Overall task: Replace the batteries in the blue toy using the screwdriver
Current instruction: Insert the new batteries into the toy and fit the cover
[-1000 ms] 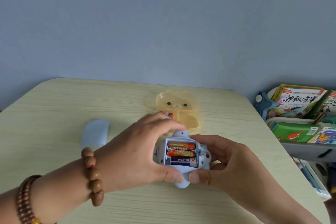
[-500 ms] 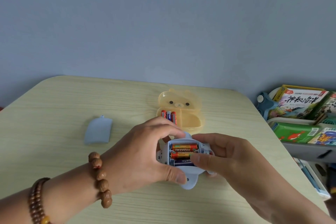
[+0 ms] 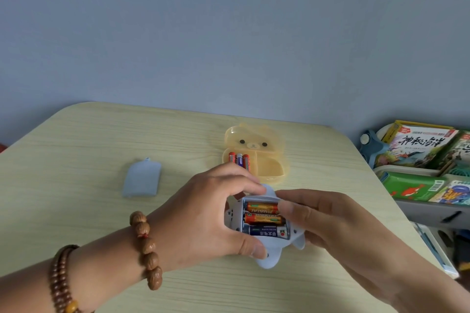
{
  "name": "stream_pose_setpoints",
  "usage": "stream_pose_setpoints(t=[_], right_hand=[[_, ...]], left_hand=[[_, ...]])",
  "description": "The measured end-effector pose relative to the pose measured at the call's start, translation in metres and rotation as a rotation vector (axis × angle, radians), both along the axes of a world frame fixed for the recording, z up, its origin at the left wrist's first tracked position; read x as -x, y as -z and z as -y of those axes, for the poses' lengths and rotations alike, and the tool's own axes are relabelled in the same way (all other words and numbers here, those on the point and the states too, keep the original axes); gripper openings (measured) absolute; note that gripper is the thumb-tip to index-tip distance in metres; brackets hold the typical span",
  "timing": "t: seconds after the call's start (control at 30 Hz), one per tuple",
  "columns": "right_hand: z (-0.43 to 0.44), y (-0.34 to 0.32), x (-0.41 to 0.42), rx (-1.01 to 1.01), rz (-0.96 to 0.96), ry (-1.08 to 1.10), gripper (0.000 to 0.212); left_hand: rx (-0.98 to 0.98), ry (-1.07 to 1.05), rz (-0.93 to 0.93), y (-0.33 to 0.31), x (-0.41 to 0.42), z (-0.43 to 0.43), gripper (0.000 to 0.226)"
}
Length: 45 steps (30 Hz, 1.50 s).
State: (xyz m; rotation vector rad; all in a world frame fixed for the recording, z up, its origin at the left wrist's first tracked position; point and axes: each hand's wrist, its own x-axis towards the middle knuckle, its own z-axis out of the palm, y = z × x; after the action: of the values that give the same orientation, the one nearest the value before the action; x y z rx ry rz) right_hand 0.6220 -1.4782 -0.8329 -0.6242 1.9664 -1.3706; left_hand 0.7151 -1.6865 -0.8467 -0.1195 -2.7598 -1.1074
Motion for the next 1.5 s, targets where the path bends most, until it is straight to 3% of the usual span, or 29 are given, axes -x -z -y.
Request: stream_pose_setpoints(t=[0.17, 0.87, 0.97, 1.13, 1.2, 1.23, 1.3, 1.37, 1.43, 1.5], right_hand=[[-0.002, -0.002, 0.006, 0.027, 0.069, -0.109, 0.037], [0.002, 0.006, 0.001, -0.113, -0.177, -0.082, 0.033], [-0.002, 0.008, -0.002, -0.089, -0.167, -0.093, 0.066], [-0.003, 0.015, -0.005, -0.041, -0.126, -0.049, 0.092], [-0.003, 0.015, -0.005, -0.034, -0.115, -0.043, 0.097], [-0.003, 0.014, -0.004, -0.028, -0.114, -0.045, 0.094], [-0.003, 0.013, -0.004, -0.021, -0.13, -0.05, 0.087], [-0.003, 0.014, -0.005, -0.019, -0.129, -0.042, 0.087], [-0.002, 0.015, -0.004, -0.027, -0.134, -0.028, 0.09], [-0.001, 0.016, -0.003, -0.039, -0.164, -0.025, 0.091]], left_hand=[[-0.028, 0.0, 0.004, 0.002, 0.0, 0.002, 0.078], [-0.053, -0.009, 0.0, 0.005, 0.003, 0.005, 0.077], [-0.079, -0.026, -0.006, 0.01, 0.001, 0.007, 0.075], [-0.061, 0.052, 0.088, -0.004, 0.0, 0.017, 0.08], [-0.093, -0.012, 0.093, -0.019, -0.001, 0.032, 0.076], [-0.031, -0.111, 0.03, -0.024, 0.0, 0.043, 0.071], [0.294, -0.366, 0.01, -0.032, 0.001, 0.068, 0.066], [0.571, -0.585, 0.237, -0.033, 0.0, 0.086, 0.075], [0.619, -0.656, 0.471, -0.027, -0.001, 0.094, 0.081], [0.603, -0.659, 0.529, -0.019, -0.001, 0.094, 0.078]])
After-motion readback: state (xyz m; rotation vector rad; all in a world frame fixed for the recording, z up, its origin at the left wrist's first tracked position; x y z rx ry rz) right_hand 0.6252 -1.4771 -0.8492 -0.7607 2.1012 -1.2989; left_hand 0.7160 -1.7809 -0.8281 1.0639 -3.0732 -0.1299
